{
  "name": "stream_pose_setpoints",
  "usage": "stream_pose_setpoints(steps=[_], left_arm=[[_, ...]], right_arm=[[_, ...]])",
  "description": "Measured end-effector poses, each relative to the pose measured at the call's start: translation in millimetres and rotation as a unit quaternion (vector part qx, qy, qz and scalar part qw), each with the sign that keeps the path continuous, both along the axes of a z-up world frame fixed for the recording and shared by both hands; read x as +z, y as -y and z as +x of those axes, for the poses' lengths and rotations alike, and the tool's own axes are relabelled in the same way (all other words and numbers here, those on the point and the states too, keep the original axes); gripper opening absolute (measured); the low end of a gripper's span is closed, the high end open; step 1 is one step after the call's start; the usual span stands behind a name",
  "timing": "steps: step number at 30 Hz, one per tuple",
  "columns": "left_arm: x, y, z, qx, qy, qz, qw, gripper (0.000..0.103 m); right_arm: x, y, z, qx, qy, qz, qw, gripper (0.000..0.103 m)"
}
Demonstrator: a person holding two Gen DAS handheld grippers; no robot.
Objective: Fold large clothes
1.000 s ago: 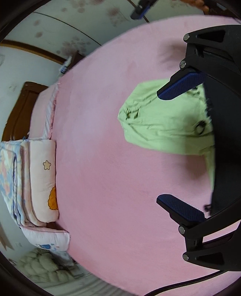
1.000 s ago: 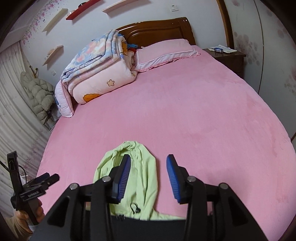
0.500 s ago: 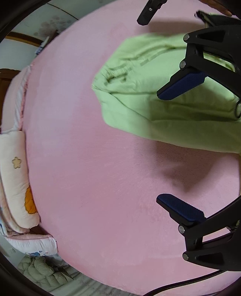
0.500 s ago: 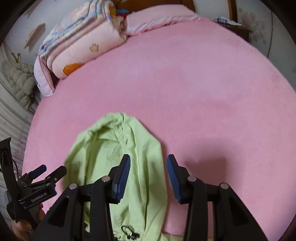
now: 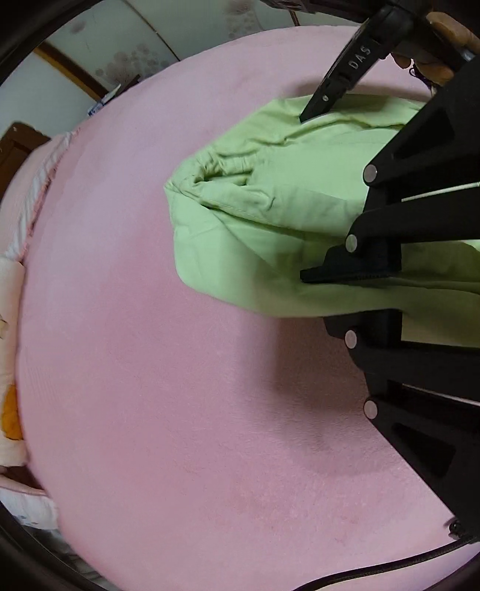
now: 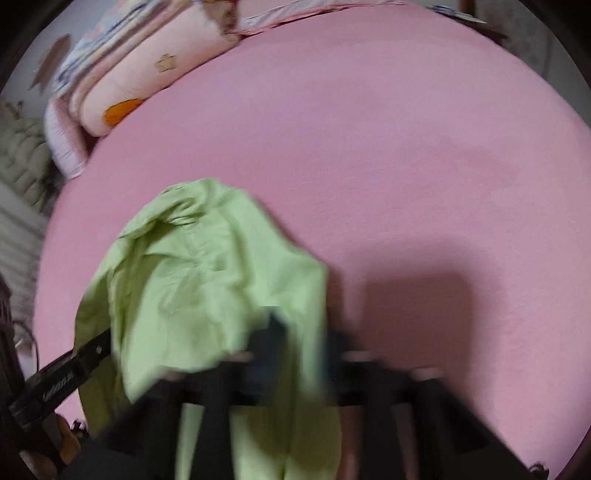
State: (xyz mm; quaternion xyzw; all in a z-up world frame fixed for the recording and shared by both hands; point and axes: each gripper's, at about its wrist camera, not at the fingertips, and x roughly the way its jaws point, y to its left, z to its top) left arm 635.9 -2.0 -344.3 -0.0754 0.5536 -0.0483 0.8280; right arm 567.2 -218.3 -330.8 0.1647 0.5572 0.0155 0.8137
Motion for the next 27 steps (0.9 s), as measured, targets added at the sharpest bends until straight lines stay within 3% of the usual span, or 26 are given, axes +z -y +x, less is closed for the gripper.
stream_pose_setpoints(steps=[2,8,12,15,18,21,24,27], left_arm=[[11.9,3.5,-8.0,-0.008,0.022,-0.004,0.9997,0.004],[60.3,-13.1,-46.8,-0.015,0.081,-0.064,0.9946,0.003],[101.0,-30.8,-100.7,-0.047,0.130,-0.106,0.9847,0.003],[112.4,-46.5,-152.3,-0.073,0.136,-0.125,0.9801,0.003],[105.6,-51.4,-202.2,-0.102,0.130,-0.116,0.9794,0.003],[85.7,-52.4,-241.9,-0.128,0.117,-0.094,0.9804,0.003],[54.8,-52.4,-270.0,-0.132,0.088,-0.073,0.9848,0.004],[20.0,-52.2,-288.3,-0.142,0.060,-0.031,0.9875,0.006]], right_arm=[[13.7,-5.7,-5.8,0.017,0.027,-0.016,0.999,0.004],[79.9,5.2,-50.6,0.024,0.129,0.049,0.990,0.003],[127.7,12.1,-108.1,0.043,0.199,0.069,0.977,0.003],[146.1,17.2,-161.4,0.058,0.230,0.079,0.968,0.003],[147.2,14.5,-213.4,0.082,0.247,0.057,0.964,0.003],[129.8,15.2,-256.0,0.076,0.238,0.068,0.966,0.005],[101.2,16.9,-289.6,0.056,0.209,0.069,0.974,0.010],[67.2,10.1,-314.5,0.056,0.161,0.037,0.985,0.010]])
